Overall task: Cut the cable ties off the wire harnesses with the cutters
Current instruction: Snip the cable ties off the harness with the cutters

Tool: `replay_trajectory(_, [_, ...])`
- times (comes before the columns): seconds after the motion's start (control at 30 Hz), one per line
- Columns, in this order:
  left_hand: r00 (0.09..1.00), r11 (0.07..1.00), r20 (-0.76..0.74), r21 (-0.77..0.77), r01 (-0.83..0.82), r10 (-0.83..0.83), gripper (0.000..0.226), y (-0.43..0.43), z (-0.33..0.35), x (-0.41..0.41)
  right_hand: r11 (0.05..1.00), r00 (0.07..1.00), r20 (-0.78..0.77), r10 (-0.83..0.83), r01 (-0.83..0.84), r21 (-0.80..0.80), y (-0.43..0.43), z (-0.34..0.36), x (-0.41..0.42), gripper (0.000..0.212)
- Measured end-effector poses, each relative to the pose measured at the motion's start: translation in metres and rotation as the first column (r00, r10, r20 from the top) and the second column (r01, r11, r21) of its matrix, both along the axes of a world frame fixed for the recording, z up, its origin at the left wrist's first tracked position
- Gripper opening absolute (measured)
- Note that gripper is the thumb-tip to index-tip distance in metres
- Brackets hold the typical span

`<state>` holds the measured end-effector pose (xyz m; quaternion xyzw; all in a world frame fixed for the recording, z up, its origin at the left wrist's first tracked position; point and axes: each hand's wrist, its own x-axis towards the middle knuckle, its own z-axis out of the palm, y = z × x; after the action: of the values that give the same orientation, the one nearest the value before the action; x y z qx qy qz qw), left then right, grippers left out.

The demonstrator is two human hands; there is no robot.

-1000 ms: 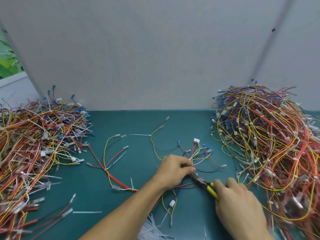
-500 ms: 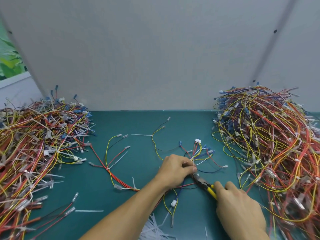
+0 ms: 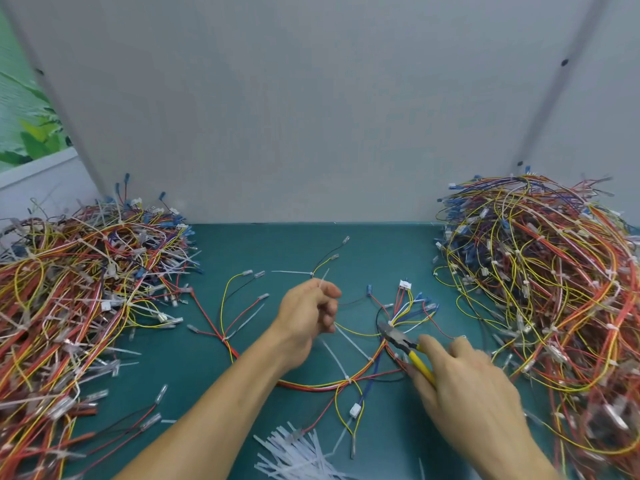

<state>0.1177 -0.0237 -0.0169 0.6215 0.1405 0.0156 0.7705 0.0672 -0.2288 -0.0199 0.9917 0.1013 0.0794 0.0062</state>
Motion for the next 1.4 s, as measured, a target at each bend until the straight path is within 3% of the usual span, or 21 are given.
replay_trajectory(0.13, [0.996,0.984,-0.043,0.164,-0.065,0.073,0.027,0.001,-0.009,-0.003,0.986,0.997,0.029,0.077,-0.08,0.143,0.011,-0.012,0.003,0.028])
replay_trajectory(0.27, [0.969,0.899,-0.111,0.407,-0.159,0.222,0.01,0.009,-0.019,0.0,0.992,0.996,-0.056,0.062,-0.056,0.111,0.008,-0.024,0.002,0.028])
replay_trajectory(0.37, [0.964,0.877,-0.195,0.476,-0.068,0.18,0.012,0.01,-0.024,0.0,0.996,0.997,-0.068,0.024,-0.018,0.092,0.003,-0.025,0.002,0.033])
replay_trajectory(0.53, [0.935,0.849,-0.354,0.49,0.197,-0.012,0.023,0.0,-0.018,0.0,0.999,0.995,-0.097,-0.013,0.017,0.034,0.002,-0.024,0.002,0.041])
replay_trajectory(0.8, [0.923,0.83,-0.358,0.467,0.306,-0.139,0.016,-0.02,-0.016,0.003,1.0,0.996,-0.085,-0.005,0.008,0.029,0.005,-0.021,0.001,0.038])
replay_trajectory(1.03, [0.946,0.675,-0.31,0.68,0.288,-0.091,0.025,-0.022,-0.024,0.001,0.999,0.992,-0.129,0.008,-0.013,-0.035,-0.001,-0.018,0.001,0.039])
replay_trajectory(1.1, [0.95,0.649,-0.304,0.709,0.277,-0.073,0.014,-0.022,-0.027,0.001,0.997,0.991,-0.131,0.027,-0.037,-0.075,-0.003,-0.015,0.002,0.038])
replay_trajectory(1.23, [0.955,0.687,-0.286,0.68,0.256,-0.073,0.006,-0.022,-0.028,0.001,0.99,0.99,-0.13,0.059,-0.075,-0.12,-0.004,-0.007,0.003,0.034])
replay_trajectory(1.4, [0.958,0.734,-0.278,0.636,0.237,-0.069,0.023,-0.021,-0.026,-0.001,0.983,0.99,-0.126,0.068,-0.088,-0.16,-0.001,-0.002,0.004,0.035])
